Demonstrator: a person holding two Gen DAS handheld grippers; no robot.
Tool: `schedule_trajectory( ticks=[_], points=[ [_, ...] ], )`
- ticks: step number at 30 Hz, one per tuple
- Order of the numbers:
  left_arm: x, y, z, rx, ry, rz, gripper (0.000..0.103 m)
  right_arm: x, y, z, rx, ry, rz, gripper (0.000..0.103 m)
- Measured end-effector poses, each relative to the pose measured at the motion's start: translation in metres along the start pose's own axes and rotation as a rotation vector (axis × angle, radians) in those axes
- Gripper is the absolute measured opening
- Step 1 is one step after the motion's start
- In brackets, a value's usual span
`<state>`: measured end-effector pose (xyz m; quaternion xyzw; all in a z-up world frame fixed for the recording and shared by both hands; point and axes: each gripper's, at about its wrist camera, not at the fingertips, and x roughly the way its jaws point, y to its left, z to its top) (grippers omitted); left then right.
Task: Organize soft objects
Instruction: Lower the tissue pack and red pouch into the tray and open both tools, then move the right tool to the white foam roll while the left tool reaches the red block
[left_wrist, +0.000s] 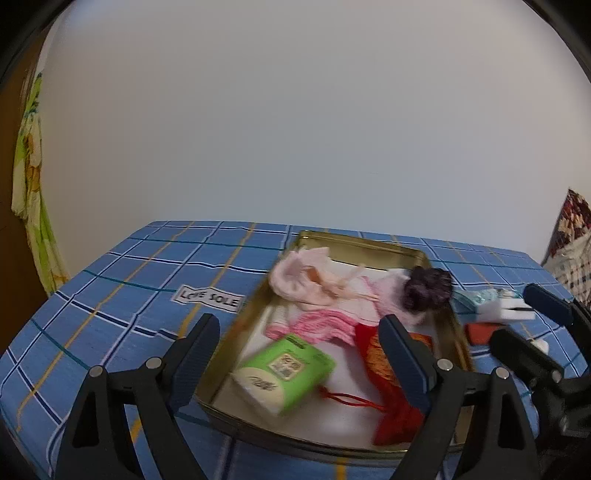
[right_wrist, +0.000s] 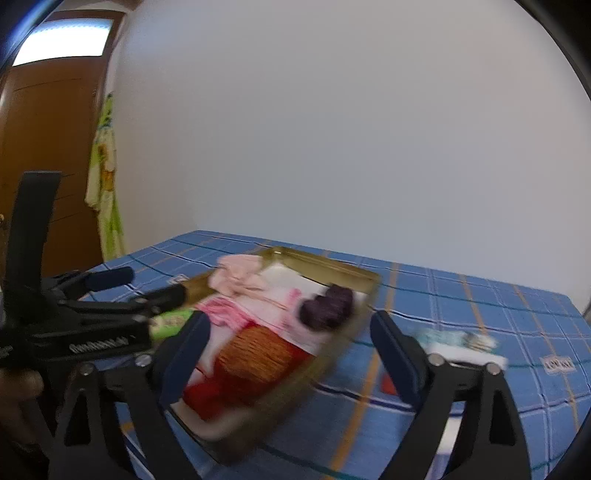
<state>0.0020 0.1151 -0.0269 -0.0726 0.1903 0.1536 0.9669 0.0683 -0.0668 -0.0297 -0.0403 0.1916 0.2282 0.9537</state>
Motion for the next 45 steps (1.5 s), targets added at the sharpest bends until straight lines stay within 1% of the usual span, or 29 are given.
schedule_trajectory(
  ticks=[2,4,8,11,13,14,16,18,20,21,25,28,30,31,33,34,36,38,41,43,45],
  points=[
    [0.000,-0.008,-0.002,0.010,0.000,-0.014,0.089,-0.011,-0.021,-0.004,0.032,0.011,-0.027,0.093],
    [0.002,-0.018,-0.005,0.022,0.007,-0.031,0.089,-0.019,-0.037,-0.008,0.050,0.023,-0.034,0.095],
    [0.008,-0.039,-0.009,0.039,0.038,-0.065,0.089,-0.033,-0.075,-0.016,0.033,0.060,-0.087,0.095],
    [0.011,-0.056,-0.011,0.047,0.058,-0.090,0.089,-0.034,-0.094,-0.018,0.036,0.099,-0.075,0.095],
    [0.013,-0.064,-0.011,0.058,0.060,-0.083,0.089,-0.028,-0.099,-0.021,0.012,0.139,-0.094,0.095],
    [0.014,-0.069,-0.012,0.063,0.064,-0.081,0.089,-0.023,-0.103,-0.022,0.020,0.178,-0.101,0.095],
    [0.015,-0.074,-0.012,0.063,0.071,-0.091,0.089,-0.017,-0.106,-0.023,0.044,0.209,-0.100,0.095],
    [0.019,-0.081,-0.013,0.072,0.076,-0.089,0.089,-0.011,-0.108,-0.024,0.072,0.240,-0.124,0.096],
    [0.020,-0.086,-0.014,0.077,0.078,-0.094,0.089,-0.006,-0.110,-0.028,0.109,0.273,-0.136,0.101],
    [0.020,-0.088,-0.014,0.080,0.080,-0.099,0.089,-0.003,-0.110,-0.029,0.125,0.293,-0.144,0.102],
    [0.019,-0.091,-0.015,0.089,0.077,-0.104,0.089,0.006,-0.106,-0.035,0.135,0.354,-0.164,0.103],
    [0.019,-0.095,-0.016,0.096,0.080,-0.113,0.089,0.022,-0.106,-0.039,0.146,0.435,-0.171,0.103],
    [0.020,-0.098,-0.018,0.111,0.086,-0.119,0.089,0.028,-0.108,-0.042,0.158,0.462,-0.173,0.103],
    [0.020,-0.099,-0.018,0.116,0.089,-0.121,0.089,0.034,-0.109,-0.044,0.164,0.494,-0.166,0.102],
    [0.021,-0.101,-0.018,0.123,0.091,-0.127,0.089,0.040,-0.114,-0.048,0.188,0.525,-0.163,0.084],
    [0.020,-0.102,-0.019,0.126,0.089,-0.129,0.089,0.040,-0.115,-0.048,0.198,0.524,-0.152,0.081],
    [0.021,-0.104,-0.019,0.133,0.090,-0.130,0.089,0.036,-0.118,-0.048,0.215,0.511,-0.126,0.081],
    [0.021,-0.107,-0.020,0.137,0.091,-0.137,0.089,0.027,-0.116,-0.045,0.208,0.474,-0.108,0.080],
    [0.020,-0.114,-0.019,0.148,0.095,-0.150,0.089,0.008,-0.111,-0.040,0.191,0.392,-0.148,0.080],
    [0.020,-0.123,-0.018,0.164,0.097,-0.163,0.089,-0.004,-0.112,-0.038,0.185,0.348,-0.194,0.080],
    [0.021,-0.136,-0.018,0.182,0.106,-0.187,0.089,-0.016,-0.121,-0.037,0.193,0.304,-0.258,0.080]
  ],
)
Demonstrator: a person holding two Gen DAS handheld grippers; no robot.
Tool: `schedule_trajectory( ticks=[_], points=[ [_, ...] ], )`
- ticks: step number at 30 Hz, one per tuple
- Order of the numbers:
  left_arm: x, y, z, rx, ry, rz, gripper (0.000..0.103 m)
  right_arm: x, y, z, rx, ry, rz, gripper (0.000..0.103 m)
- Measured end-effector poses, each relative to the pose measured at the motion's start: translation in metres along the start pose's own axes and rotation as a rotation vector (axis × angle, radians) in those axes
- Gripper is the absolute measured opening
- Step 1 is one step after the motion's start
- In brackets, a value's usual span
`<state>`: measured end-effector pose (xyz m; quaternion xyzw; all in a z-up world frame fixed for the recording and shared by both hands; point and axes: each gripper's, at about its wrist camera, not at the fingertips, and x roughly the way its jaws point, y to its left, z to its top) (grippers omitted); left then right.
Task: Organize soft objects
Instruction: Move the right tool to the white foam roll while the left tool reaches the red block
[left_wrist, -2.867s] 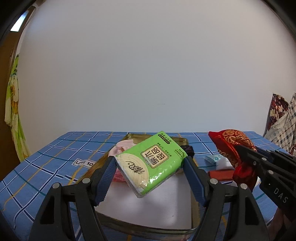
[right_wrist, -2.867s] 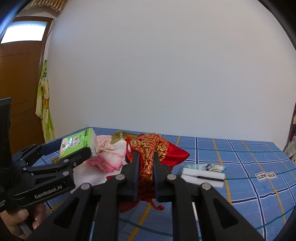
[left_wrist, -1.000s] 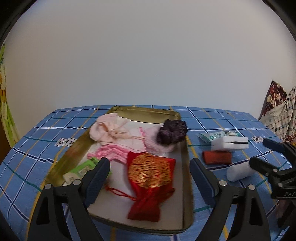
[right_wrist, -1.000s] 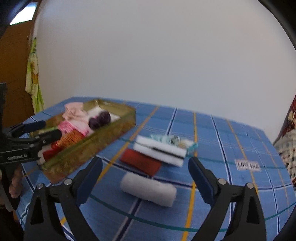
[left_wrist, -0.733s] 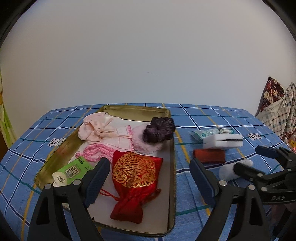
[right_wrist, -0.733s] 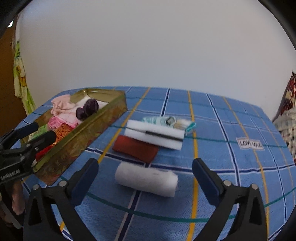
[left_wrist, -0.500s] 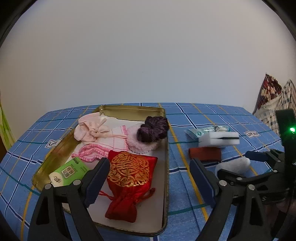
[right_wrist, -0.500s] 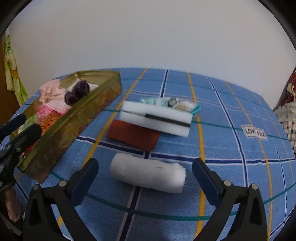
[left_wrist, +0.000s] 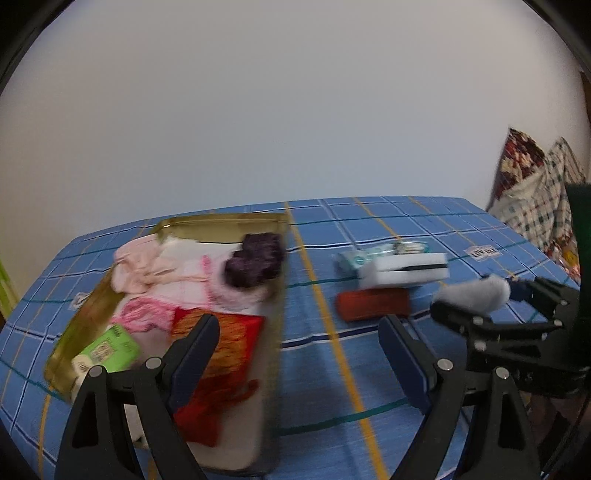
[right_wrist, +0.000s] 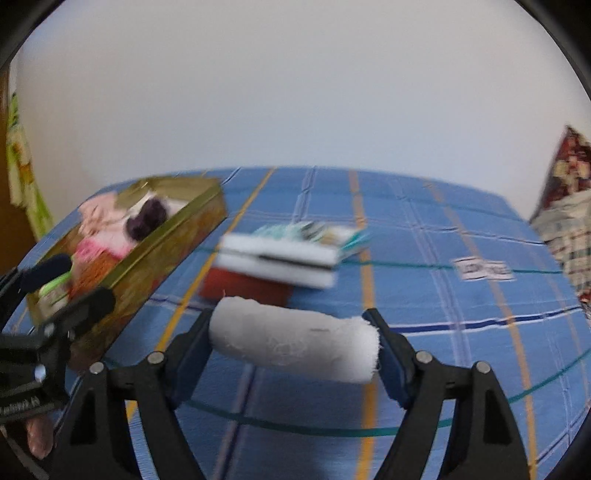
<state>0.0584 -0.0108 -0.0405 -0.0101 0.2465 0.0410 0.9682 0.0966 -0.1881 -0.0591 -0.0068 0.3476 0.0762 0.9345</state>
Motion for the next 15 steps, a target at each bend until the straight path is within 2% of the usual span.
schedule_trajectory(
  ticks=[7,11,15],
  points=[
    [0.027,-0.043,0.008,0.059,0.068,-0.063,0.089,0.003,-0.049,0.006,0.089,-0.029,-0.107,0.080],
    [0.049,-0.060,0.013,0.077,0.133,-0.090,0.089,0.006,-0.065,0.004,0.146,-0.018,-0.087,0.080],
    [0.076,-0.063,0.017,0.043,0.214,-0.104,0.089,0.004,-0.064,0.003,0.163,-0.033,-0.083,0.080]
  ],
)
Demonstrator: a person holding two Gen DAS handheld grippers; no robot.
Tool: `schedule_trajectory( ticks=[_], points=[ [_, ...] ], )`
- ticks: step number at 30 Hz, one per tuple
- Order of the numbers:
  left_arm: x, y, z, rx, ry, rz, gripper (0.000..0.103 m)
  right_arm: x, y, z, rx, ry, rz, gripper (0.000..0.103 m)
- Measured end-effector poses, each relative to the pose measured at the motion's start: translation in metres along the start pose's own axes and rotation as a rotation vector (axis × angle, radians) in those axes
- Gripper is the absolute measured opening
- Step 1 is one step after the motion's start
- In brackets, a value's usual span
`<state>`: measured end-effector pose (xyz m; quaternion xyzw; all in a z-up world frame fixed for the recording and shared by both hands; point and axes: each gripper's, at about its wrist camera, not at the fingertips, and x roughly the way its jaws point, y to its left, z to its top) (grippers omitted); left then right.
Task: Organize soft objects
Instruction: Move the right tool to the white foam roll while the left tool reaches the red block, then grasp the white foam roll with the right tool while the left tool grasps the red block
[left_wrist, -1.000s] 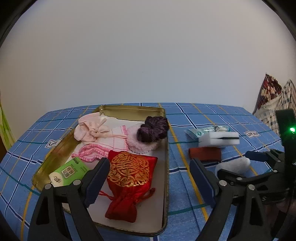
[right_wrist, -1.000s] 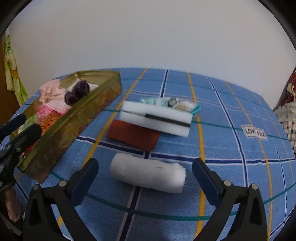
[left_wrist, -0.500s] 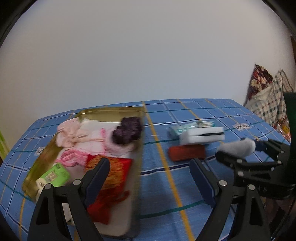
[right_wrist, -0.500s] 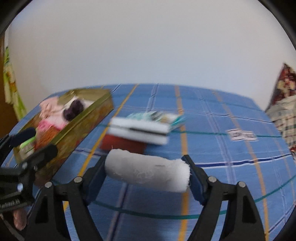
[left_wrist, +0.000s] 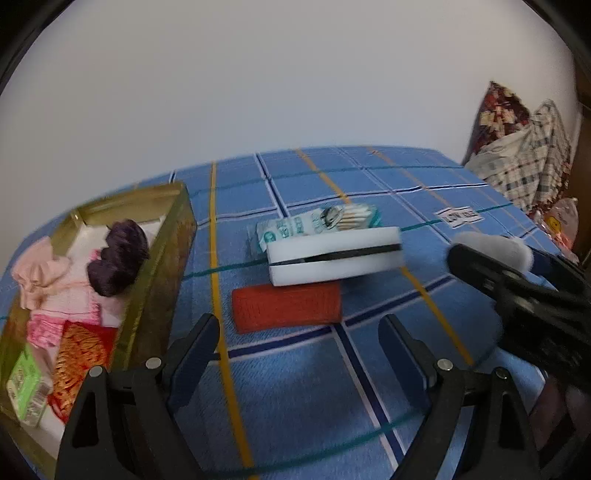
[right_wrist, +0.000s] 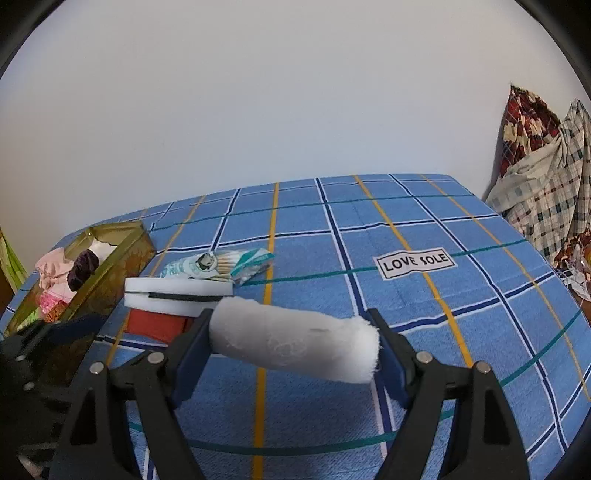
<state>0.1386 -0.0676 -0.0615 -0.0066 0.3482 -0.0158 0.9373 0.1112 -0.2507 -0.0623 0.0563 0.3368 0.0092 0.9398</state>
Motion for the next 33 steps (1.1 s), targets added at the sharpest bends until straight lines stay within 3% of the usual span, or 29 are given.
schedule_trajectory(
  ticks=[12,14,22,33],
  points=[
    [0.039,0.004,0.016,-0.039,0.101,0.031,0.089,-0.006,0.005,-0.002,-0.022,-0.029,0.020,0.081],
    [0.041,0.008,0.016,-0.055,0.113,0.035,0.079,-0.005,0.006,-0.002,-0.027,-0.028,0.021,0.080],
    [0.023,0.006,0.008,-0.032,0.063,0.017,0.078,-0.012,0.007,-0.003,-0.034,-0.062,0.012,0.081],
    [-0.015,0.018,-0.006,-0.051,-0.078,0.033,0.078,-0.023,0.011,-0.004,-0.058,-0.125,0.002,0.081]
  ],
)
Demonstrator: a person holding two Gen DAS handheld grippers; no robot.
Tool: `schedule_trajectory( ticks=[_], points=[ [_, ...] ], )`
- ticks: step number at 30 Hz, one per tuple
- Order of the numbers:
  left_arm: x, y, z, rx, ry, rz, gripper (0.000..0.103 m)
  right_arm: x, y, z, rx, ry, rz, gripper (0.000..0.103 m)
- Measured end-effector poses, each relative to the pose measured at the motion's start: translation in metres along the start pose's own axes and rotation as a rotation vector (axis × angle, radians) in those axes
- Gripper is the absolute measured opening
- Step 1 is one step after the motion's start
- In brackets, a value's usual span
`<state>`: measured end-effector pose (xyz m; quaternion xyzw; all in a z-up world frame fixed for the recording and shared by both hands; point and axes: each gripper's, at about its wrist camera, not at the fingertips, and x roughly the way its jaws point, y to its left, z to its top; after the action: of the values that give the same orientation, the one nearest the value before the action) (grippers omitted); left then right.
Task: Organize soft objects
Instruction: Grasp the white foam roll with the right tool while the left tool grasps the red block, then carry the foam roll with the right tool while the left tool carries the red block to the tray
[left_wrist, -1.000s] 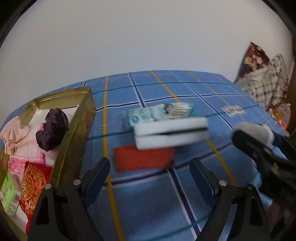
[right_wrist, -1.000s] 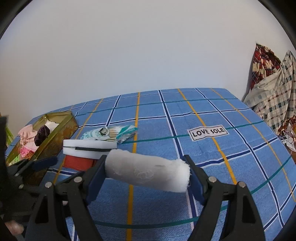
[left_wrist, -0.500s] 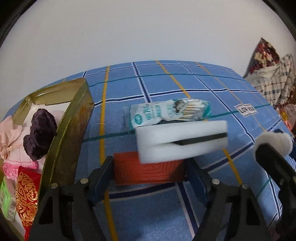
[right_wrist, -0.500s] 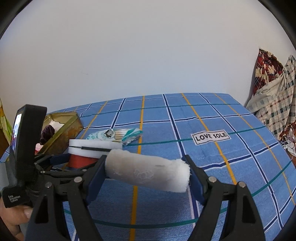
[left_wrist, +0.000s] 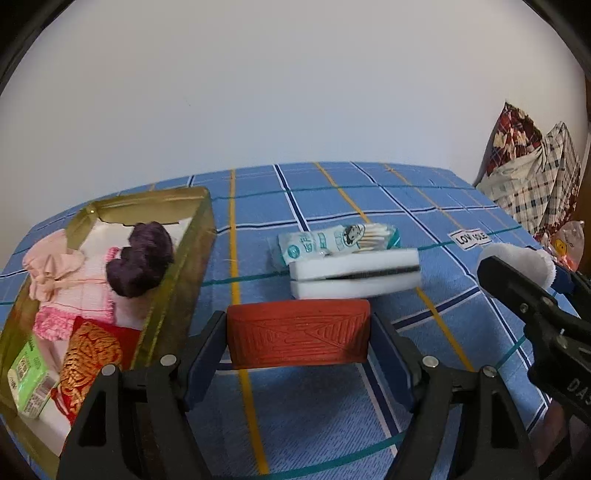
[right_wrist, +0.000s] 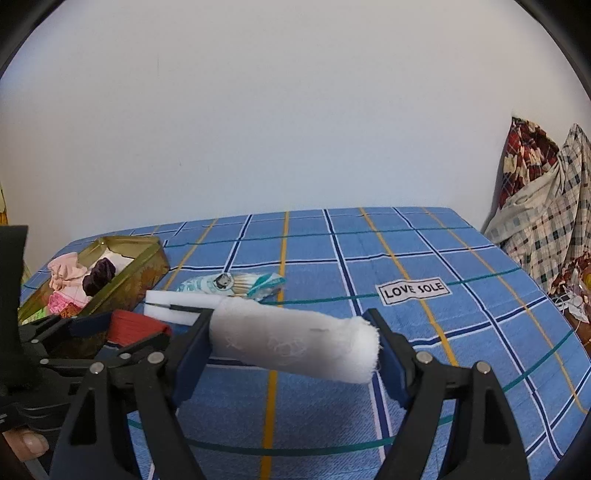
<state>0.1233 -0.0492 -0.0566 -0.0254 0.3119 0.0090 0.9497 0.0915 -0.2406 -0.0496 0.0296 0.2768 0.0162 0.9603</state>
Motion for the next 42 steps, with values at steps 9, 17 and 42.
schedule_trajectory(
  ticks=[9,17,42],
  points=[
    [-0.016,0.000,-0.001,-0.005,-0.095,0.021,0.078,-0.006,0.003,0.000,-0.020,-0.035,0.000,0.081],
    [-0.020,-0.001,-0.002,-0.013,-0.121,0.031,0.078,-0.010,0.005,0.000,-0.034,-0.059,0.006,0.081],
    [-0.047,-0.006,-0.010,0.021,-0.269,0.094,0.079,-0.033,0.010,-0.003,-0.056,-0.188,-0.011,0.081]
  ],
)
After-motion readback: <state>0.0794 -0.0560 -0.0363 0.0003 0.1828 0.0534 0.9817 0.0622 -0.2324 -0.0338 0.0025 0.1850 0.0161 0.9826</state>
